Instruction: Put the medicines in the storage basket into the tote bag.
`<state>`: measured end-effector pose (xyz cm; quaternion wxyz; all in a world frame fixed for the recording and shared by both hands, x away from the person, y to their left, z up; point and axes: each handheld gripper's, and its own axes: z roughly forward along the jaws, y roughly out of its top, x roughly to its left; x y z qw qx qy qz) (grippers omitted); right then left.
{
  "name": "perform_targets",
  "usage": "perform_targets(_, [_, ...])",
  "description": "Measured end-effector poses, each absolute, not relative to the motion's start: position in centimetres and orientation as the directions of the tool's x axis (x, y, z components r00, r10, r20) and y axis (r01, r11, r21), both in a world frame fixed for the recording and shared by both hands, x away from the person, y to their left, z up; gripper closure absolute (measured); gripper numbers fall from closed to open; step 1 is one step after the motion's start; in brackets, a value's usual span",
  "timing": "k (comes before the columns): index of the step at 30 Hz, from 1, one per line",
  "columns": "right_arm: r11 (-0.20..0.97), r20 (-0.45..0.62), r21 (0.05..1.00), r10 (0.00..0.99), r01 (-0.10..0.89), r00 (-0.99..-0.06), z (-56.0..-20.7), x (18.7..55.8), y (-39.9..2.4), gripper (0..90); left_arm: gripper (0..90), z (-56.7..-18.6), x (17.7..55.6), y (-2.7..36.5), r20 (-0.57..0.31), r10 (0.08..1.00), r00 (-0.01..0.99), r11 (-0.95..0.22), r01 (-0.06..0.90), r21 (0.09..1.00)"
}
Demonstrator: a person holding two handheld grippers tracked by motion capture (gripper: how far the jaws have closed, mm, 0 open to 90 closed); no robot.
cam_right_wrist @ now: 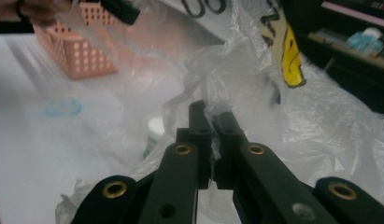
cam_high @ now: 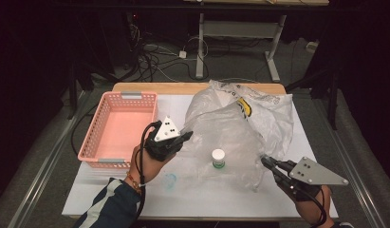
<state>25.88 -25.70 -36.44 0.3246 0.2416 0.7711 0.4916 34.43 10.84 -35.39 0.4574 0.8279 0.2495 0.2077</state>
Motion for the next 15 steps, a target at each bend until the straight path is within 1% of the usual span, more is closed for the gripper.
perform_targets(5, [0.373, -0.292, 0.928, 0.704, -0.012, -0.647, -34.6, 25.8, -25.4, 89.7, 87.0, -34.3, 34.2, 11.4, 0.097, 0.615, 0.783, -0.407, 0.209, 0.889])
perform_targets(8, [0.338, -0.277, 0.941, 0.722, -0.026, -0.634, -33.8, 26.1, -25.4, 89.7, 86.9, -33.6, 34.1, 11.6, 0.103, 0.618, 0.78, -0.398, 0.197, 0.896])
perform_targets(15, [0.3, -0.261, 0.953, 0.764, -0.034, -0.59, -32.4, 27.5, -25.8, 89.7, 86.9, -32.1, 34.4, 12.1, 0.094, 0.637, 0.765, -0.356, 0.183, 0.916])
